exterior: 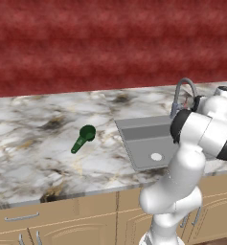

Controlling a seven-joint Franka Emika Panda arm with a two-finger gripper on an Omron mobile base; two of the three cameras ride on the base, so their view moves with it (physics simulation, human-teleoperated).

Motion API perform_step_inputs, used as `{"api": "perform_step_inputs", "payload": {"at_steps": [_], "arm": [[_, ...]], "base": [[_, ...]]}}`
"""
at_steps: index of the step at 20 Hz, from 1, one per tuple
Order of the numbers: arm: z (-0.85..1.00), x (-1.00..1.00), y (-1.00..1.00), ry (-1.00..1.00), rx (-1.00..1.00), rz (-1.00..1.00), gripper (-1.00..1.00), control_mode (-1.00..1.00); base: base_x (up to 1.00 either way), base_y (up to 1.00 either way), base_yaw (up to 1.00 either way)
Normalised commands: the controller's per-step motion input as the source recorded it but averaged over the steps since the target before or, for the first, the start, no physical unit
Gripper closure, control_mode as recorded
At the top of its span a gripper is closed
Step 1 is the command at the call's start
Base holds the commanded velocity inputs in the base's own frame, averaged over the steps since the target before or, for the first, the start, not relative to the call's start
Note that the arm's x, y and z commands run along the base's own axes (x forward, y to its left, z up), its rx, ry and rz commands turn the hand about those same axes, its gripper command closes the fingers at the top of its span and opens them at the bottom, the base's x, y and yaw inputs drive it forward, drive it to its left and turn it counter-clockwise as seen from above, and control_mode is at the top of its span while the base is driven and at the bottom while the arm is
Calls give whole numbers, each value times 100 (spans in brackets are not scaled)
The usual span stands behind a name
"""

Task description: Move any existing items from the left basin to the right basin for drying. Then move the measuring cup from the counter to the left basin of the sink for washing.

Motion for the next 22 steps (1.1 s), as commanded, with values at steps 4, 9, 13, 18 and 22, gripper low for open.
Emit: {"api": "perform_step_inputs", "payload": {"at_steps": [4, 9, 13, 18, 22], "arm": [[-4, 3, -34, -1, 0, 0, 100, -100], [-3, 2, -23, 0, 0, 0, 100, -100], [-6, 23, -23, 0, 0, -3, 100, -100], [-12, 23, -23, 0, 0, -7, 100, -100], [-15, 17, -19, 0, 1, -11, 100, -100]], "base": [[0, 0, 0], [0, 0, 0], [0, 0, 0], [0, 0, 0], [0, 0, 0]]}}
